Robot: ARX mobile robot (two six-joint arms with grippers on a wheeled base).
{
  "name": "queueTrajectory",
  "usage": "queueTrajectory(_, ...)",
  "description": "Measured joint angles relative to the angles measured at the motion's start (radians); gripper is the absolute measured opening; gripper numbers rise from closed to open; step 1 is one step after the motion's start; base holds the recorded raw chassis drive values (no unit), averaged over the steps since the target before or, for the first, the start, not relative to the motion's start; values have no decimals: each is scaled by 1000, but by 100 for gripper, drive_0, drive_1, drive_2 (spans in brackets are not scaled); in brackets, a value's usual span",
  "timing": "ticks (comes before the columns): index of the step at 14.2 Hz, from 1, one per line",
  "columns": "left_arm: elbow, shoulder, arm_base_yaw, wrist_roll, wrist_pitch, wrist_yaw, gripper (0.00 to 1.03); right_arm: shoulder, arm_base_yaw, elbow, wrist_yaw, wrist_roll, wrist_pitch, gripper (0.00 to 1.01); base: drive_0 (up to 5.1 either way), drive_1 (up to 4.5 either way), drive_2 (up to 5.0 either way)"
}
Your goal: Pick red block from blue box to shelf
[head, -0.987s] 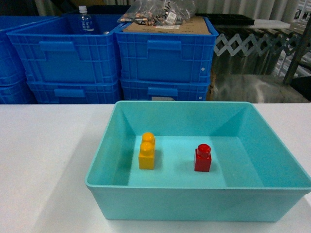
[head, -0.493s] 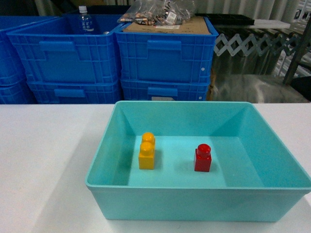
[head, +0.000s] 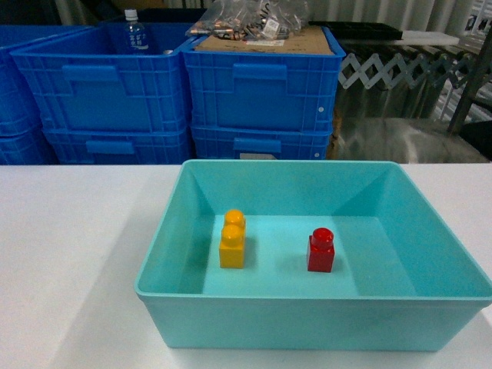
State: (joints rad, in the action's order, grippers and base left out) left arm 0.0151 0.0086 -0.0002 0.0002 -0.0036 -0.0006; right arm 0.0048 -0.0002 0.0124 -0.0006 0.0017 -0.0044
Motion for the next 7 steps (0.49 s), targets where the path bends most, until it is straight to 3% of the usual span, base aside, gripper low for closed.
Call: queueTrajectory(7, 0, 0, 0, 0, 0, 0, 98, 0, 0, 0, 0, 0, 0, 98, 0, 0, 0)
